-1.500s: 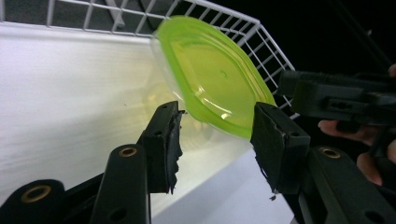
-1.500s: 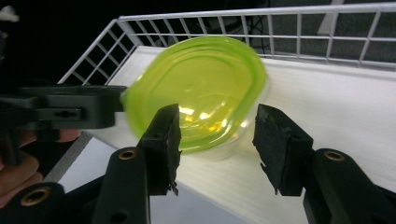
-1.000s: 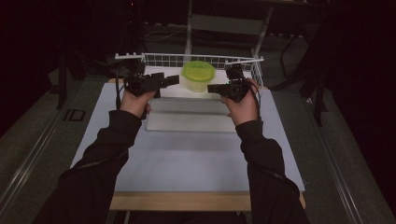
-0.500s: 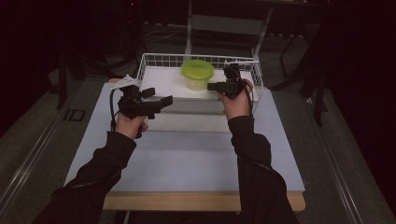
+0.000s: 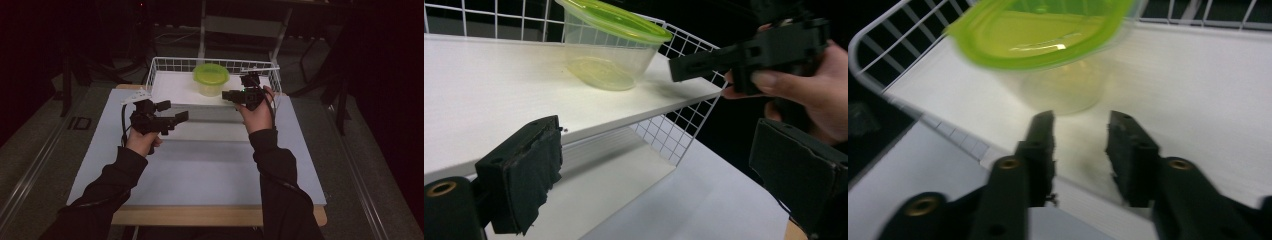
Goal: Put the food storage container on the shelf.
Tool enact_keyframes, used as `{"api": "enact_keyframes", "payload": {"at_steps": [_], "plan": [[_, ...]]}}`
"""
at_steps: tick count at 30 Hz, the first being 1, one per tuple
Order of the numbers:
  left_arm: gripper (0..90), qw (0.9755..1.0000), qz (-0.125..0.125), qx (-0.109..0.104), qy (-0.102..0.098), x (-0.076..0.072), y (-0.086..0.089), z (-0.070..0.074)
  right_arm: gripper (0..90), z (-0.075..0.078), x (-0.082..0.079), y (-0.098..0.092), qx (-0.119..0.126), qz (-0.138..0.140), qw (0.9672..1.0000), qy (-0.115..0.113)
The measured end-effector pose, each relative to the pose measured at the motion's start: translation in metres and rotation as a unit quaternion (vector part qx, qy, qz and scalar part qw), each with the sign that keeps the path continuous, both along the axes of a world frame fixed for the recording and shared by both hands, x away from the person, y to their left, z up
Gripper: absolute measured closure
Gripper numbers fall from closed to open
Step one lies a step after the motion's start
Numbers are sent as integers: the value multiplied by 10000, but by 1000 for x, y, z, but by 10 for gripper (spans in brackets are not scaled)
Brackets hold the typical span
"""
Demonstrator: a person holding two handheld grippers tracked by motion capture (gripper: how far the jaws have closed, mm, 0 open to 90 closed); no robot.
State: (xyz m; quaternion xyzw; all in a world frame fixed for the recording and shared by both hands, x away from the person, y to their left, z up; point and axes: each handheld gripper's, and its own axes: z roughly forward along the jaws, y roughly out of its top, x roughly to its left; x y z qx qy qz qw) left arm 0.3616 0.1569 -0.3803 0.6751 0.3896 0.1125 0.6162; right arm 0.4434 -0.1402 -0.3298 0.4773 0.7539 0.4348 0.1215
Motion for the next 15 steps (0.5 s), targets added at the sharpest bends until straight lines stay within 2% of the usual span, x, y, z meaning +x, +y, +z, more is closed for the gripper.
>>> {"api": "enact_keyframes", "payload": {"at_steps": [5, 7, 11, 15], "plan": [[55, 9999, -93, 112, -21, -8, -2, -1, 445, 6, -25, 2, -91, 334, 9988, -349], [27, 9997, -106, 196, -57, -12, -4, 0, 340, 5, -34, 2, -96, 497, 9975, -484], [21, 9995, -143, 244, -167, -19, -6, 4, 225, -2, -48, 0, -111, 901, 9941, -593], [21, 9993, -214, 237, -175, -22, -8, 5, 204, -12, -59, -3, -131, 1038, 9925, -635]]}}
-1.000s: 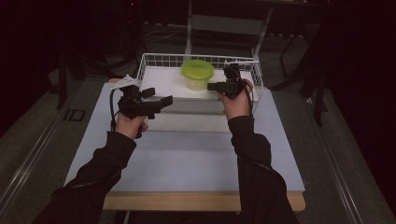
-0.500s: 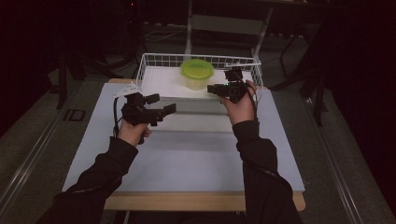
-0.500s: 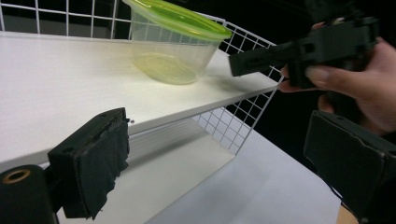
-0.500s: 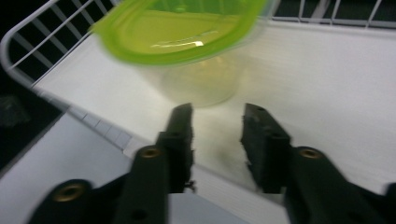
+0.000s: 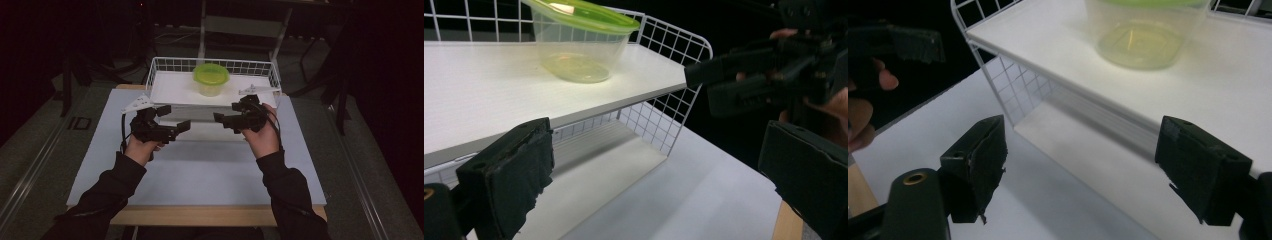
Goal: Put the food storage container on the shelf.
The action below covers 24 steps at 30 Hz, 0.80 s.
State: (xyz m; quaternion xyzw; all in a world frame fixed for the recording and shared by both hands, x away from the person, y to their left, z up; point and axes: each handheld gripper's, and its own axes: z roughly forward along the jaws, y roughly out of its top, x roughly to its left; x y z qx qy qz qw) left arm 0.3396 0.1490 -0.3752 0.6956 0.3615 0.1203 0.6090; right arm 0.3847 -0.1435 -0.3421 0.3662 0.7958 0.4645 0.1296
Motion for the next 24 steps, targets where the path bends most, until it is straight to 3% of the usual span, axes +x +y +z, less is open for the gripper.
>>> {"api": "enact_keyframes", "payload": {"at_steps": [6, 13, 15, 24], "plan": [[21, 9996, -257, 56, 47, -7, -7, -1, 197, -9, -14, -9, -24, 37, 9999, -119], [21, 9979, -564, 312, -61, -21, -18, -8, 199, -14, -32, -17, 19, 137, 9998, -173], [22, 9971, -712, 281, -33, -24, -20, -12, 198, -19, -38, -18, 2, 198, 9996, -191], [22, 9951, -876, 447, 124, -37, -19, -36, 198, -51, -60, -24, -15, 397, 9991, -146]]}}
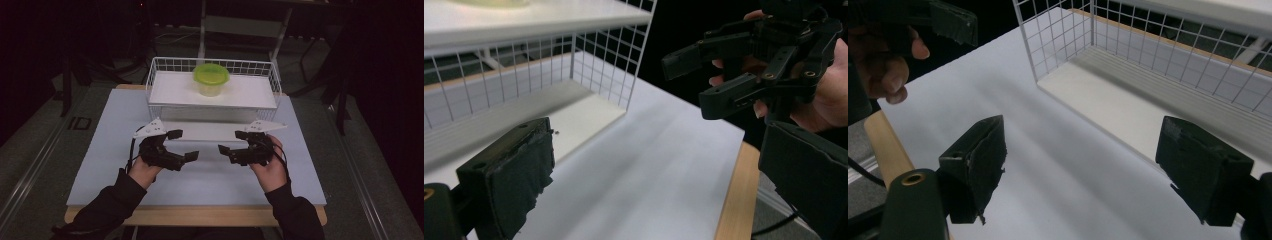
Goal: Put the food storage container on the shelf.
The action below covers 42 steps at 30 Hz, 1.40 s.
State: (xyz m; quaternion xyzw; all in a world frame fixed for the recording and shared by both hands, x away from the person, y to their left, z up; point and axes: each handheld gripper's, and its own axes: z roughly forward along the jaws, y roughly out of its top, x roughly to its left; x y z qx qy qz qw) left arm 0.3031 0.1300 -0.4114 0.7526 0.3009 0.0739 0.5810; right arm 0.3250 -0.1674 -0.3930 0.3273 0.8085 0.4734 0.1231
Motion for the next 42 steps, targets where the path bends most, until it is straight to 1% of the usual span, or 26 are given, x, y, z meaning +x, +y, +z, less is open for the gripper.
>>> {"api": "enact_keyframes", "payload": {"at_steps": [2, 3, 4, 7, 9, 11, 15, 16, 17, 19, 24, 26, 28, 31, 34, 37, 39, 41, 42], "plan": [[22, 10000, -28, 39, 39, -2, 3, -5, 198, -7, -4, -2, 58, 50, 10000, 0], [22, 10000, -47, 33, 50, -4, 4, -7, 198, -10, -6, -3, 42, 47, 10000, 13], [22, 10000, -66, -1, 47, -5, 6, -9, 198, -13, -8, -4, 39, 54, 10000, 28], [22, 10000, -74, 16, 54, -9, 11, -16, 199, -22, -13, -8, 36, 73, 9999, 70], [22, 9999, -97, 38, 63, -11, 14, -19, 198, -27, -16, -11, 86, 102, 9999, 66], [22, 9999, -114, 29, 40, -14, 16, -23, 198, -32, -19, -14, 76, 102, 9999, 98], [22, 9998, -109, 171, -30, -17, 21, -29, 198, -42, -23, -20, 93, 63, 9998, 166], [22, 9997, -114, 191, -88, -18, 22, -31, 198, -44, -24, -22, 91, 63, 9998, 194], [22, 9995, -124, 253, -113, -18, 23, -34, 198, -46, -25, -24, 72, 70, 9997, 215], [22, 9993, -152, 327, -97, -20, 26, -39, 198, -49, -28, -28, 34, 45, 9998, 200], [22, 9989, -156, 424, -90, -22, 32, -50, 197, -56, -31, -40, -10, -38, 9997, 253], [22, 9991, -137, 387, -131, -23, 34, -54, 194, -59, -31, -44, -16, -84, 9996, 259], [22, 9991, -123, 388, -151, -23, 37, -60, 189, -62, -32, -49, -90, -121, 9996, 251], [22, 9992, -88, 376, -79, -22, 42, -67, 180, -67, -33, -55, -77, -116, 9996, 229], [22, 9992, -45, 388, -77, -21, 44, -70, 180, -70, -36, -62, -74, -113, 9996, 231], [22, 9994, -16, 328, -74, -22, 46, -71, 180, -72, -39, -67, -132, -157, 9996, 179], [22, 9992, -13, 386, -74, -23, 46, -73, 180, -74, -41, -70, -190, -172, 9996, 147], [22, 9990, -21, 438, -79, -24, 47, -74, 177, -76, -43, -75, -187, -138, 9996, 127], [22, 9991, -11, 430, -62, -24, 48, -75, 177, -77, -44, -77, -198, -162, 9996, 137]]}}
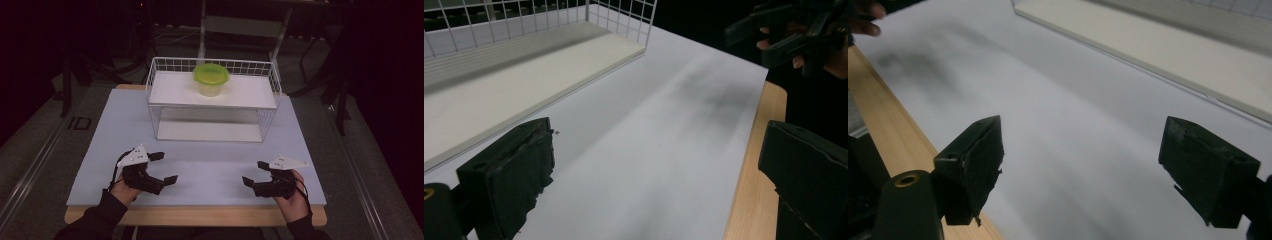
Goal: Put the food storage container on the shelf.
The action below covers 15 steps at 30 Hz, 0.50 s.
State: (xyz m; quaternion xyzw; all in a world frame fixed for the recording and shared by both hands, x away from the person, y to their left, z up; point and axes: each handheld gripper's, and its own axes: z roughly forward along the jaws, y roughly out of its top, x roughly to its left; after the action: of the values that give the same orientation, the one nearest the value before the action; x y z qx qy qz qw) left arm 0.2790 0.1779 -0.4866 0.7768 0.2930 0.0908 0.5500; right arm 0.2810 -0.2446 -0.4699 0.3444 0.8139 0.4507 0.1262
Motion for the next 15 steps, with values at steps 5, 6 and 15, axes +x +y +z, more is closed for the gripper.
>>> {"api": "enact_keyframes", "payload": {"at_steps": [5, 6, 15], "plan": [[22, 9999, -16, -68, 98, 1, 2, -4, 177, -5, -4, -11, -66, -86, 9999, 5], [22, 10000, -18, -34, 88, 1, 2, -4, 177, -5, -5, -13, -75, -100, 9999, 19], [22, 10000, -66, 62, 35, -1, 1, -6, 177, -17, -7, -18, -392, -127, 9991, 99]]}}
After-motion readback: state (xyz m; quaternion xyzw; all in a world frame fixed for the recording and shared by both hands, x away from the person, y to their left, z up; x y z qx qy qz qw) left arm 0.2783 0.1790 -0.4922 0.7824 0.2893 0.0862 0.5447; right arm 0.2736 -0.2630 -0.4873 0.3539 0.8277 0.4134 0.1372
